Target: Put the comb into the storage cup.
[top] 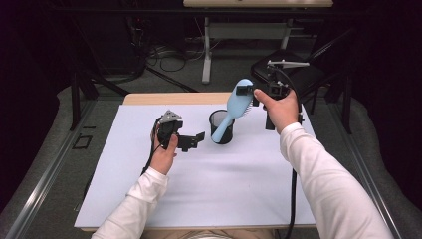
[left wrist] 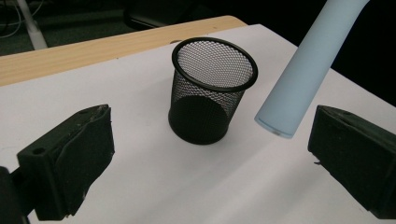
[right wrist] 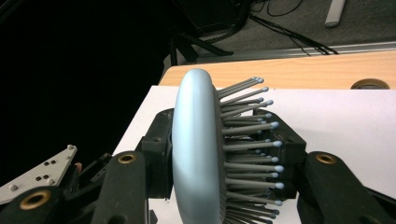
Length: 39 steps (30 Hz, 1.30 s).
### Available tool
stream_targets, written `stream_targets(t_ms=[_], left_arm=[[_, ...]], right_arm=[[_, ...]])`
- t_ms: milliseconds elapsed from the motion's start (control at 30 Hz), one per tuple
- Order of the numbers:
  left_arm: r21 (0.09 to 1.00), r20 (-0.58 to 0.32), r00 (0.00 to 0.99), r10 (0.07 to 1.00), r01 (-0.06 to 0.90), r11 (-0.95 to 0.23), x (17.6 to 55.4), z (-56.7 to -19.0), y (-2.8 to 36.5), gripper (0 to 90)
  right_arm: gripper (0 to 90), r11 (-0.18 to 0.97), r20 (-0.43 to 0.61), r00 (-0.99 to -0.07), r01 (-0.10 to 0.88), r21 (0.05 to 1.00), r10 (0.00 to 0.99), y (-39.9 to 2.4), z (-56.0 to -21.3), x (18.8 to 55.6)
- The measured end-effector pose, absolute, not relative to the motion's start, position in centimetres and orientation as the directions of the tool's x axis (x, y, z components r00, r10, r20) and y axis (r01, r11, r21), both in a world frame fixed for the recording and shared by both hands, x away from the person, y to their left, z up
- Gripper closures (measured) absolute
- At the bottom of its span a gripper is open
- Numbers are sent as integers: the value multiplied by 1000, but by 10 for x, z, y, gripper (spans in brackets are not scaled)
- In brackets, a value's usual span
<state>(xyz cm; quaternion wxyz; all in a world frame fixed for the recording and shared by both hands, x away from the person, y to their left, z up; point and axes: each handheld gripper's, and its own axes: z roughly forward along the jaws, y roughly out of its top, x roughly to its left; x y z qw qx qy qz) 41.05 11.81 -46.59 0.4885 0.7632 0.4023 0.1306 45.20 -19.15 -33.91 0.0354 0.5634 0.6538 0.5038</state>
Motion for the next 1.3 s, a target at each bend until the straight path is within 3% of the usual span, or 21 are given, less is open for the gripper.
stream_targets(t_ms=[1300], left_arm=[[869,-139,628,766,449,-210,411,-454,137,5]], right_arm=[[516,-129,443,-349,647,751,826,-190,-317,464]])
